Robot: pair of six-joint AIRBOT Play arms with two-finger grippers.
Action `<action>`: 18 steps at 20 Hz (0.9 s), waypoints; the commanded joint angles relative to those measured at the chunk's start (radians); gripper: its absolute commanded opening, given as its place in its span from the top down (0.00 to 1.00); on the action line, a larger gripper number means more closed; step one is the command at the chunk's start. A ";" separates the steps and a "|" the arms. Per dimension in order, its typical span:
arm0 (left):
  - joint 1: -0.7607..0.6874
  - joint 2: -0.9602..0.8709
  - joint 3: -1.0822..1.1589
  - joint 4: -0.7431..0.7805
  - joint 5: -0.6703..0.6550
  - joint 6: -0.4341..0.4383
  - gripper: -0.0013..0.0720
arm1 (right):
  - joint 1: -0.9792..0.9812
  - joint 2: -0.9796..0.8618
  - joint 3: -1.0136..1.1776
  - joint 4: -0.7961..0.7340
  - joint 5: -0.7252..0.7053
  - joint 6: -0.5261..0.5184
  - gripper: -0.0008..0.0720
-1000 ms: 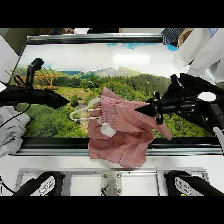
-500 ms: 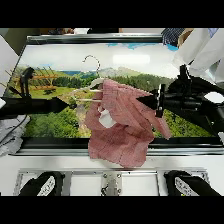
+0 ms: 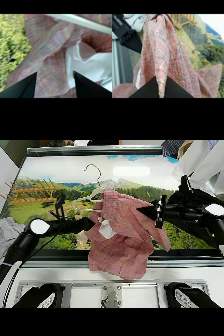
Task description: Fold the clothes and pants, and hang the long-sleeved shirts on hangers.
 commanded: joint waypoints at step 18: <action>-0.022 -0.172 0.092 -0.013 0.096 -0.038 0.96 | -0.001 0.159 0.001 -0.122 -0.106 0.208 0.98</action>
